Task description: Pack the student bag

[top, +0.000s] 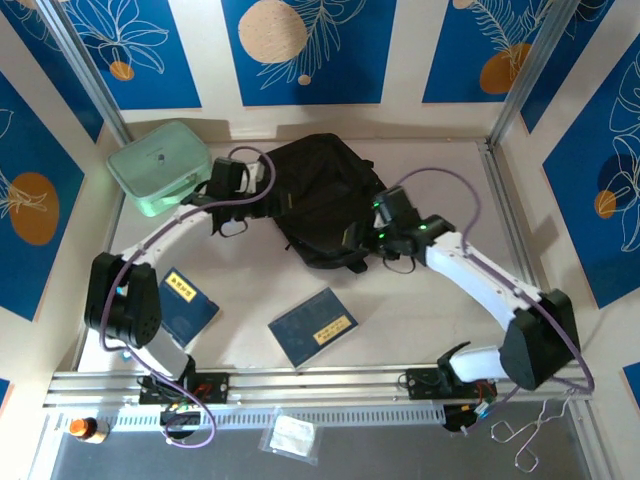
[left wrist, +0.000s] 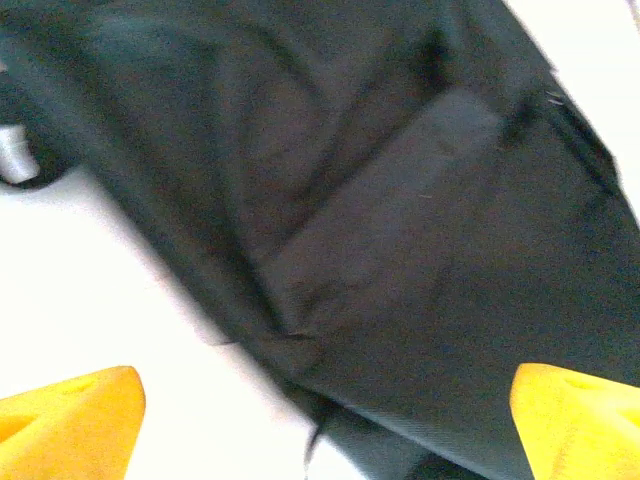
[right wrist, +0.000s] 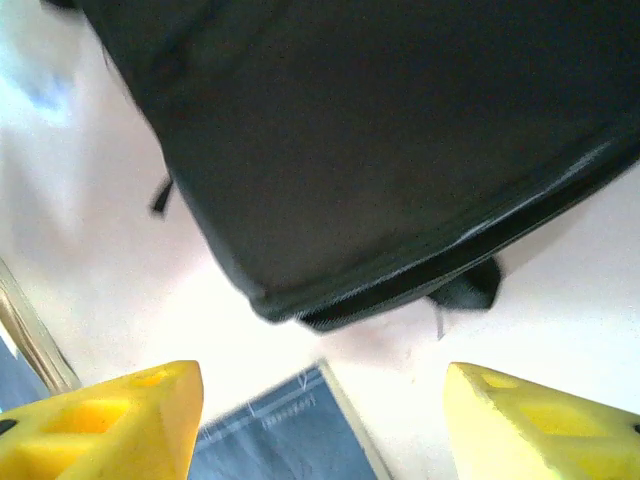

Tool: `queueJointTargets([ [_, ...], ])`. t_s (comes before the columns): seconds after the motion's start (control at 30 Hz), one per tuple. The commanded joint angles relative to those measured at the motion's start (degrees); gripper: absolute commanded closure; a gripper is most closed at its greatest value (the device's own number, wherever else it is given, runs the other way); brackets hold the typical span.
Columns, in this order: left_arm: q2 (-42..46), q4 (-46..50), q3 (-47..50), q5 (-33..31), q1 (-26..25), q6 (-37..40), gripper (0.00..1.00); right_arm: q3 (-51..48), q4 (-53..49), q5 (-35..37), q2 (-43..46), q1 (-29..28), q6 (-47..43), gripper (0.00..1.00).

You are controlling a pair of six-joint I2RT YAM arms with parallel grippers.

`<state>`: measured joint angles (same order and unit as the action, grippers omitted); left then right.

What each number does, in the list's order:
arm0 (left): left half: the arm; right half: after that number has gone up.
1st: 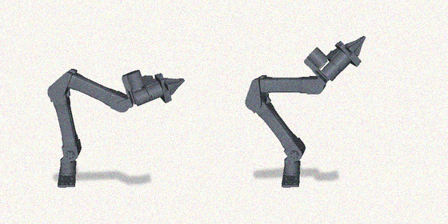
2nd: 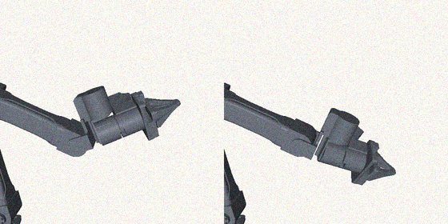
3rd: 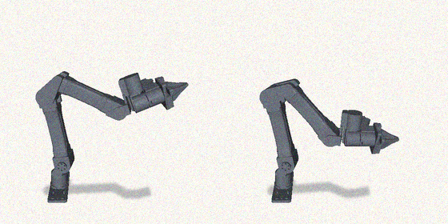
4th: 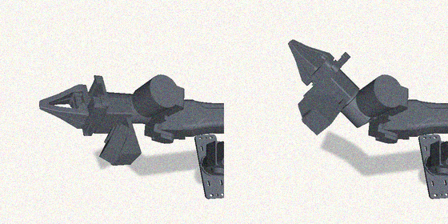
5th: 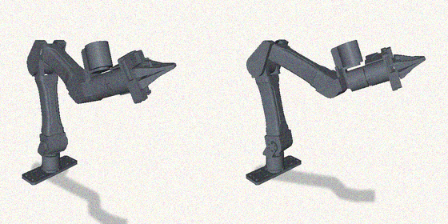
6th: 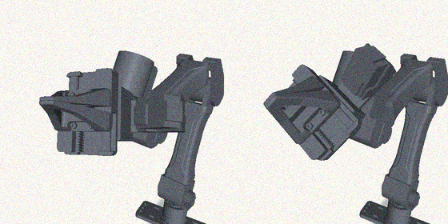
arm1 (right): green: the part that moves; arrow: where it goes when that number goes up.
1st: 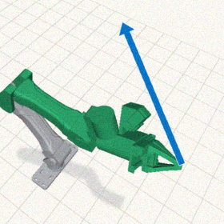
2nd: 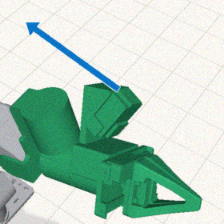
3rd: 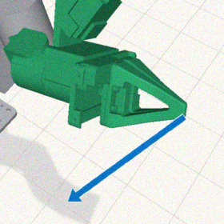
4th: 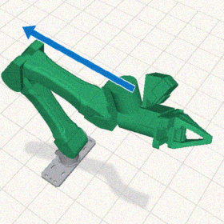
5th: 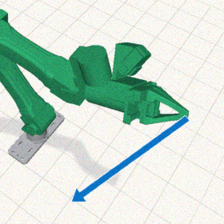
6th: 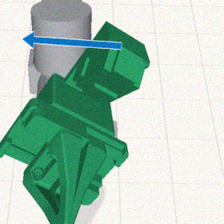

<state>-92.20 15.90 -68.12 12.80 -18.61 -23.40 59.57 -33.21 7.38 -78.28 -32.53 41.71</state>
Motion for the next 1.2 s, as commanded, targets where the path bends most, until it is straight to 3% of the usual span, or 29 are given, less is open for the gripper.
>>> queueJointTargets([
  [0.0,3.14,0.67,2.48,-4.71,2.63,-0.61,0.02,1.96,-3.01,0.00,-4.35,-5.78,-0.61,0.35],
  [0.13,5.08,1.41,3.96,-6.28,5.32,0.19,0.00,4.33,-2.47,0.45,-10.36,-11.98,0.54,0.35],
  [0.3,6.57,1.15,5.22,-6.27,7.03,0.33,0.00,6.81,-1.67,-2.06,-17.25,-15.42,0.18,0.35],
  [0.8,7.10,0.18,6.58,-6.12,8.38,-0.16,0.00,11.43,-4.72,-5.64,-27.72,-17.58,-4.42,0.35],
  [1.17,7.31,0.38,6.77,-6.21,8.67,-0.49,0.00,12.06,-5.60,-4.91,-30.01,-17.78,-6.30,0.36],
])
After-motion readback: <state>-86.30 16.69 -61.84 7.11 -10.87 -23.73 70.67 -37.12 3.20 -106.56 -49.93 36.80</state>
